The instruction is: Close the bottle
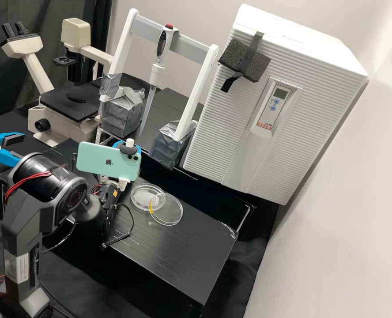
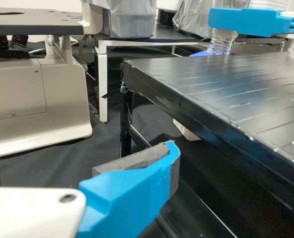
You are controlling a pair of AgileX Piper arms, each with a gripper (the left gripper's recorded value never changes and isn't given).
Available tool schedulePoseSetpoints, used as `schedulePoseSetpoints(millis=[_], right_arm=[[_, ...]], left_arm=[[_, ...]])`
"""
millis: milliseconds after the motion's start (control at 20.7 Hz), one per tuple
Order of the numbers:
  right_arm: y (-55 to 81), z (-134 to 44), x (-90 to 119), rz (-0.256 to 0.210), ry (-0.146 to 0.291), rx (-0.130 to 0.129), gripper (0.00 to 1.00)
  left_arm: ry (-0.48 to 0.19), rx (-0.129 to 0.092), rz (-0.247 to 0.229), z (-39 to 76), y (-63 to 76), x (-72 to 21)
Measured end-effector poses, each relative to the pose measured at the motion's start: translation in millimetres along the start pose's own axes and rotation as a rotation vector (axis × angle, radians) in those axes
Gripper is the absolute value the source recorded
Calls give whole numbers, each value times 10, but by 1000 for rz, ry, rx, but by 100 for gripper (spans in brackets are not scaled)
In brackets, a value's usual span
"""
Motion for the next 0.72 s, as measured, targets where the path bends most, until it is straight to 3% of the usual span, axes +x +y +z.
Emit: schedulePoseSetpoints(millis=[724], right_arm=[[-102,58,-7,-13,-34,33,0]], left_arm=[[10,1,9,-27,20,-4]])
